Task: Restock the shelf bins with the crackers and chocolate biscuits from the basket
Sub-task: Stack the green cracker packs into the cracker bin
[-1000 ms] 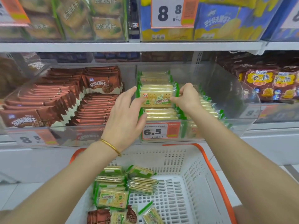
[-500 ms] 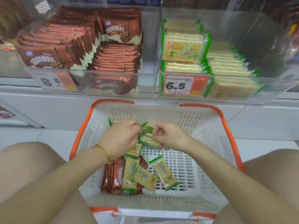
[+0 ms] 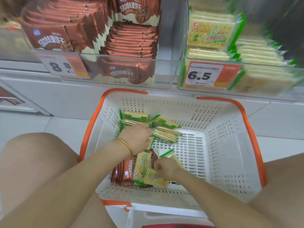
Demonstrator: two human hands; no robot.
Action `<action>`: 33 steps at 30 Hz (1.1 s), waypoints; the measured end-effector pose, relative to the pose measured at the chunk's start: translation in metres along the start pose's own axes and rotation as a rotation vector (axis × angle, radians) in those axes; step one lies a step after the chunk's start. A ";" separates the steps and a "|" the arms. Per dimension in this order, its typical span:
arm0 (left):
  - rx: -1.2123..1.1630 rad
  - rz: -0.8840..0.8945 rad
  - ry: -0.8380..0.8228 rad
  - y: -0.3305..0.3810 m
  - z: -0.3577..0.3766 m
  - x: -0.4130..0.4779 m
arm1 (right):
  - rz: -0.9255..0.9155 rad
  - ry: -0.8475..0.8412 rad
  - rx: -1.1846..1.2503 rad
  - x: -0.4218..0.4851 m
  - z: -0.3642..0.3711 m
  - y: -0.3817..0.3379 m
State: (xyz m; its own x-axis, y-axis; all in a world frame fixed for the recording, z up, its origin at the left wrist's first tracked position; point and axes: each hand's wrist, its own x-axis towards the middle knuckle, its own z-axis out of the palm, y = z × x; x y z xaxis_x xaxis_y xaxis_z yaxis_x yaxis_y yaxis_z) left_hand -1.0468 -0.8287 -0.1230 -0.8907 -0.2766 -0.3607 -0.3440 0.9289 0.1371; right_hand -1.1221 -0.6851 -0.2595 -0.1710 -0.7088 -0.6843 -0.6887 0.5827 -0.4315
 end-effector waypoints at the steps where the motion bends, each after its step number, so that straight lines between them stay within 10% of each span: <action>1: -0.013 -0.008 -0.023 0.000 0.000 0.001 | -0.009 0.010 0.062 -0.004 -0.005 0.002; 8: -0.508 -0.117 -0.098 0.012 -0.009 0.002 | 0.032 0.281 1.068 -0.077 -0.089 -0.009; 16: -1.039 -0.041 -0.033 0.034 -0.033 0.001 | -0.093 0.406 1.642 -0.123 -0.112 -0.017; 22: -0.970 0.118 0.039 0.045 -0.084 -0.008 | -0.113 0.758 1.241 -0.167 -0.150 -0.008; 27: -0.669 0.315 0.204 0.064 -0.164 -0.013 | -0.386 0.724 0.952 -0.211 -0.209 -0.017; 33: -0.413 0.243 0.684 0.064 -0.220 0.016 | -0.370 1.057 0.902 -0.222 -0.290 -0.007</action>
State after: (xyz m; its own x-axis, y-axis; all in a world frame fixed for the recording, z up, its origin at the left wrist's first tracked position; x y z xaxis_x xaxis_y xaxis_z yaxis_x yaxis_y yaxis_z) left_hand -1.1483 -0.8278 0.0835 -0.8922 -0.2921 0.3445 -0.0811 0.8539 0.5140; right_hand -1.2833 -0.6470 0.0659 -0.7927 -0.5968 0.1241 -0.2041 0.0679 -0.9766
